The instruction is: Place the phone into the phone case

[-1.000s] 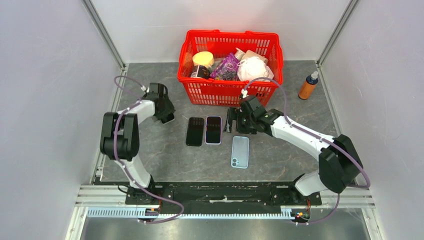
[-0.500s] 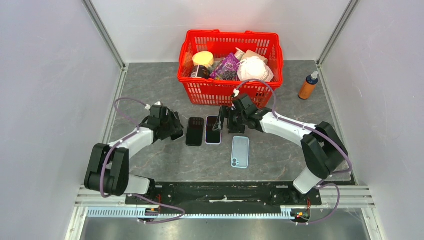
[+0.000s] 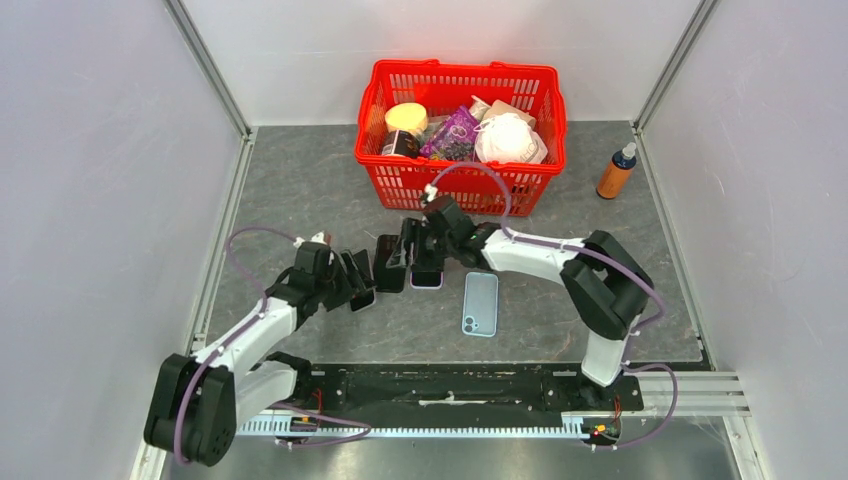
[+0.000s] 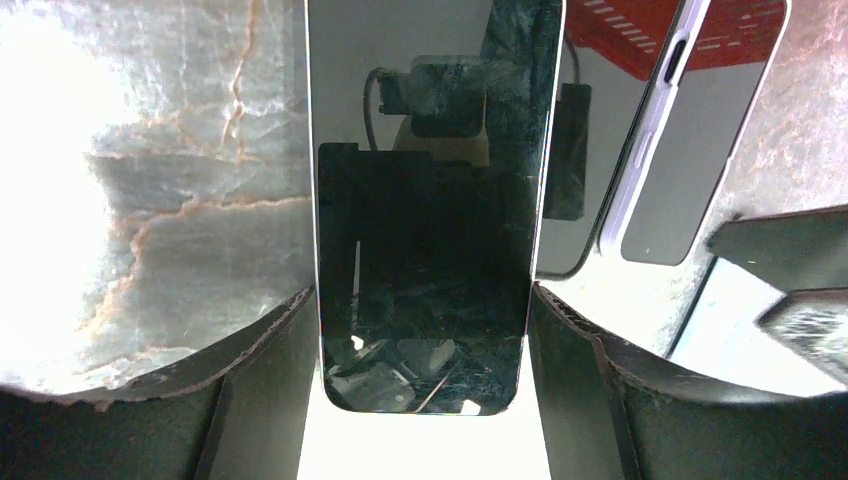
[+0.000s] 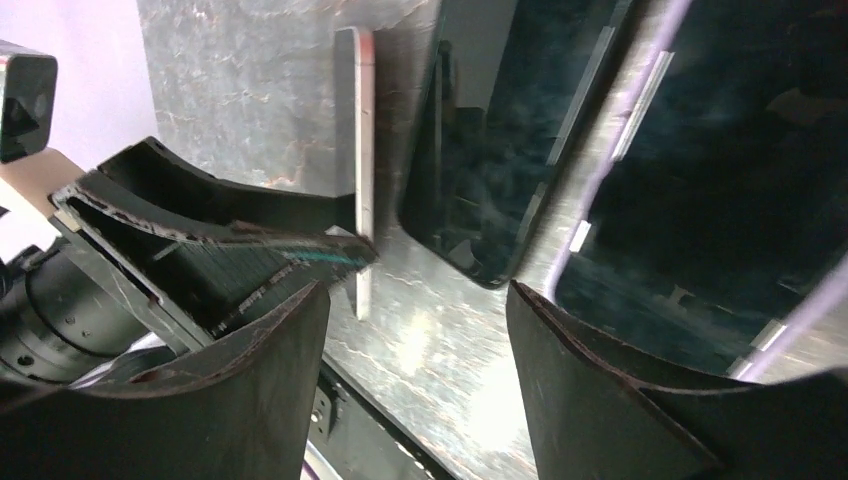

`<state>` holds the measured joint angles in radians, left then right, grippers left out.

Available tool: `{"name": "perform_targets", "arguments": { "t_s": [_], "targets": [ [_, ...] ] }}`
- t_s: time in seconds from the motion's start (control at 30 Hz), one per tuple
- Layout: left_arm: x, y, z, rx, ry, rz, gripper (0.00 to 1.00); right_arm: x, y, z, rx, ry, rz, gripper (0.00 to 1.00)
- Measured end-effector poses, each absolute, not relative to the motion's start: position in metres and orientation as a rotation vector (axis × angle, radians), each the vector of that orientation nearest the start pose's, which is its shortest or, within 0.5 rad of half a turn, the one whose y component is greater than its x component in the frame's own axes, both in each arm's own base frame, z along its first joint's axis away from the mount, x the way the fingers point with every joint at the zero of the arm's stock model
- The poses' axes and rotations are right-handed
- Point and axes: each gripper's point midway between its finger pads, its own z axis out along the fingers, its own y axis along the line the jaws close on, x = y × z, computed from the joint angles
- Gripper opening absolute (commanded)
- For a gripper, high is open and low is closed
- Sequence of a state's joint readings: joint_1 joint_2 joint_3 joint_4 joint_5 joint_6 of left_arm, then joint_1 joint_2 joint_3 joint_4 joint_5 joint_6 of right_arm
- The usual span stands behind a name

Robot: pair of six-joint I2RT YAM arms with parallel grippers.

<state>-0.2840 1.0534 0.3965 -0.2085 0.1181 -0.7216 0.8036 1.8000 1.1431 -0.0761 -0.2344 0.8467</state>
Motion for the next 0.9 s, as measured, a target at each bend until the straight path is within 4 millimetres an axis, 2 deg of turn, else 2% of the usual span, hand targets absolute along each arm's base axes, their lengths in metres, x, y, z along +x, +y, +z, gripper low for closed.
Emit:
{"name": "perform_targets", "arguments": {
  "t_s": [0.17,0.3,0.57,0.67,0.9],
  "targets": [
    [0.216,-0.118,0.034,-0.493,2.476,-0.603,0.38,0.256,0.427,0.079,-0.141,2.561,1.073,0.67],
    [0.207,-0.118,0.034,-0.502,2.482,-0.609,0.38,0.247,0.446,0.064,-0.153,2.585,1.062,0.64],
    [0.2,-0.12,0.035,-0.522,2.473,-0.638,0.38,0.249,0.462,0.046,-0.125,2.596,1.056,0.58],
    [0.199,-0.121,0.035,-0.525,2.473,-0.646,0.38,0.251,0.471,0.047,-0.126,2.579,1.077,0.54],
    [0.196,-0.123,0.036,-0.533,2.486,-0.666,0.38,0.25,0.48,0.043,-0.116,2.571,1.104,0.3]
  ]
}}
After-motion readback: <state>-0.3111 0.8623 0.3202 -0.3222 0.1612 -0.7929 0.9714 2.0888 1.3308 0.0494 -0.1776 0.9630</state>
